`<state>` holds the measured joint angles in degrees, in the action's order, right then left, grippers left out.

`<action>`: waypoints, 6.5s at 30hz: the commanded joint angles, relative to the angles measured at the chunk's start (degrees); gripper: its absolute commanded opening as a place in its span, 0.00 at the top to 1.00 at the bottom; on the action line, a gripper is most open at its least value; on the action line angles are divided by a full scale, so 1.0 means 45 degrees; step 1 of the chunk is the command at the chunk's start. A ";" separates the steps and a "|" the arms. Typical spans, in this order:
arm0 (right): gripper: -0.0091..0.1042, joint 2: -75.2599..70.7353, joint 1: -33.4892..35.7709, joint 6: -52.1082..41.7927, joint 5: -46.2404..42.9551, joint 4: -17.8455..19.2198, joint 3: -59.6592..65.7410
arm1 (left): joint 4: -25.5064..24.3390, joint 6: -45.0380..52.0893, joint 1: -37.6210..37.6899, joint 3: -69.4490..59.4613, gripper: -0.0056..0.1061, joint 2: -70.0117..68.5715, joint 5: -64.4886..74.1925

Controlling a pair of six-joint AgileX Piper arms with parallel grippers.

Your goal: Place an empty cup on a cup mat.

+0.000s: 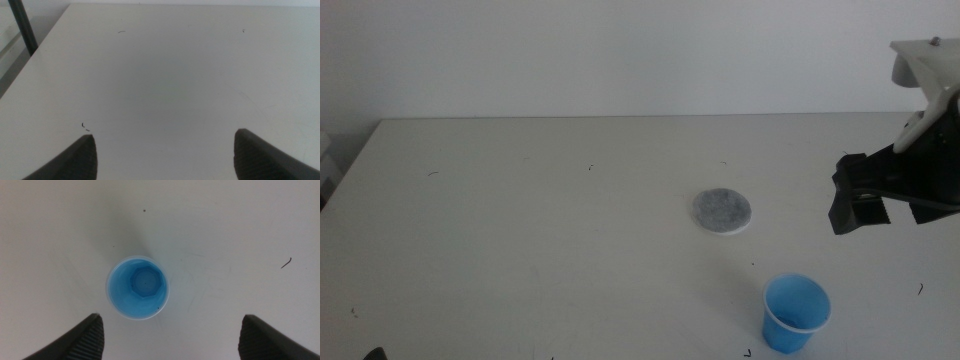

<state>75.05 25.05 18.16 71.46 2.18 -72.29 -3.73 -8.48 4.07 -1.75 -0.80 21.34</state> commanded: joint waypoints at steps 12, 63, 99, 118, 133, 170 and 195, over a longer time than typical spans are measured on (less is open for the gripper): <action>0.17 0.0469 0.0207 0.2830 -0.2949 0.0666 0.2484 | -0.0005 -0.0138 -0.0014 0.0075 0.01 -0.0038 -0.0852; 0.93 0.4223 0.0229 0.2057 -0.1608 0.0520 -0.2139 | -0.0005 -0.0138 -0.0014 0.0075 0.01 -0.0038 -0.0852; 0.93 1.1005 -0.0571 0.0107 -0.0568 -0.0001 -0.9586 | -0.0005 -0.0138 -0.0014 0.0075 0.01 -0.0038 -0.0852; 0.52 1.1236 -0.0557 -0.0175 -0.0639 0.0150 -0.9566 | -0.0005 -0.0138 -0.0014 0.0075 0.01 -0.0038 -0.0852; 0.16 0.7343 -0.0672 -0.0177 0.0250 0.0546 -0.9041 | -0.0005 -0.0138 -0.0014 0.0075 0.01 -0.0038 -0.0852; 0.16 -1.1805 -0.1713 0.0411 -0.7142 0.2211 0.7755 | -0.0005 -0.0138 -0.0014 0.0075 0.01 -0.0038 -0.0852; 0.11 -1.5240 -0.1713 0.0404 -1.6030 0.2287 1.5731 | -0.0005 -0.0138 -0.0014 0.0075 0.01 -0.0038 -0.0852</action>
<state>5.90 17.82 20.52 4.02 13.39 -1.05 -3.73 -8.48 4.07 -1.75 -0.80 21.34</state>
